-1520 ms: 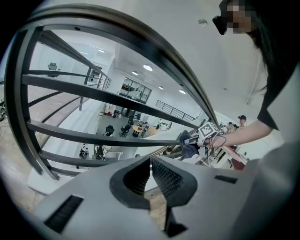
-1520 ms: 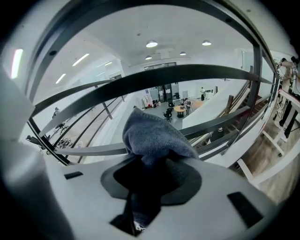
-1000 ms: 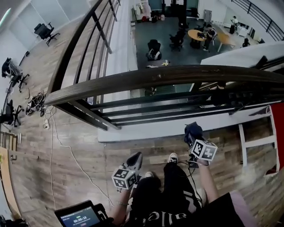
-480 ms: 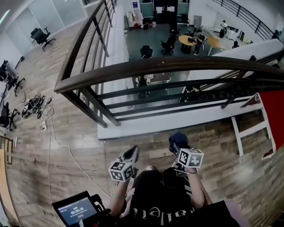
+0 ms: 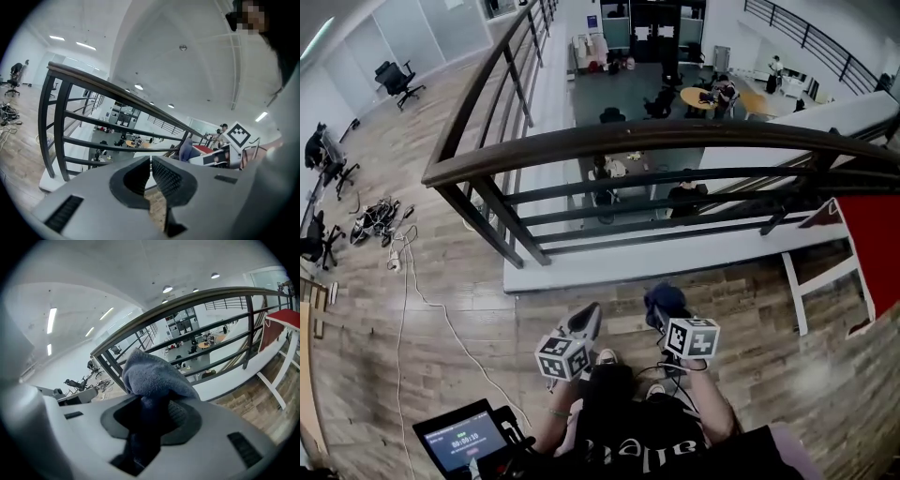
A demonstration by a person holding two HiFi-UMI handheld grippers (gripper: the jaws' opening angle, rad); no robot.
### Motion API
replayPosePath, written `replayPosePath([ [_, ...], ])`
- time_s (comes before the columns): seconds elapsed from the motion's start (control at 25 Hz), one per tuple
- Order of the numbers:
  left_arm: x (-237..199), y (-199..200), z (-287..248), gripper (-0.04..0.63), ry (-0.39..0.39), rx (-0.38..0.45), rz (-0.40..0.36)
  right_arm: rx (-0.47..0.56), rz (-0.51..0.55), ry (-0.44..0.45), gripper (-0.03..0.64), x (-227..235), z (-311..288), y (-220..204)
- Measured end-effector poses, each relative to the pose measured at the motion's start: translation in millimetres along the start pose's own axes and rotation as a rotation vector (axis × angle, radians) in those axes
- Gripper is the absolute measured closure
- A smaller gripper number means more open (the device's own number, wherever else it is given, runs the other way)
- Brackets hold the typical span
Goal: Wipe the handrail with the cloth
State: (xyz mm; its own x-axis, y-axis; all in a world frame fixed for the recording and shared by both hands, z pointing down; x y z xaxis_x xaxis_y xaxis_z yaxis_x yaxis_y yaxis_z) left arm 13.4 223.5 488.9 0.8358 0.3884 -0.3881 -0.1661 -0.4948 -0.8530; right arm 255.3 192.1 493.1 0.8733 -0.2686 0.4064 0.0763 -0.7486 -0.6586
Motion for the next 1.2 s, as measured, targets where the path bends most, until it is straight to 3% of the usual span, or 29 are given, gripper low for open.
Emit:
replayPosePath([
  [0.4, 127, -49, 25, 0.594, -0.001, 0.050, 0.032, -0.021, 0.050, 0.055, 0.508, 35, 101, -64],
  [0.6, 170, -63, 43, 0.594, 0.000, 0.061, 0.005, -0.013, 0.041, 0.085, 0.508, 45, 130, -86],
  [0.88, 191, -63, 66, 0.594, 0.018, 0.064, -0.020, -0.006, 0.061, 0.116, 0.508, 34, 151, -99],
  [1.2, 186, -67, 100, 0.594, 0.016, 0.057, -0.031, 0.006, 0.087, 0.115, 0.508, 3, 165, -112],
])
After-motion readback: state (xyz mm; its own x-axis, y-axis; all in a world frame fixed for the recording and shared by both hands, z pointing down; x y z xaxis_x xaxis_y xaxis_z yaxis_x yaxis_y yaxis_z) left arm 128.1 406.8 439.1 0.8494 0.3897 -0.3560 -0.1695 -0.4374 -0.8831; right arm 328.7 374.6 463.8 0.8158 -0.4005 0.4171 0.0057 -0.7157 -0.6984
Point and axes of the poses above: the fingertips, and each gripper's own axes: z backward along the fingers, x to its right, y out of its top, the point moved 9 cm from there along z, backward along the fingers, and after that the axes turned 2 degrees about -x, right-handed, at the moved point
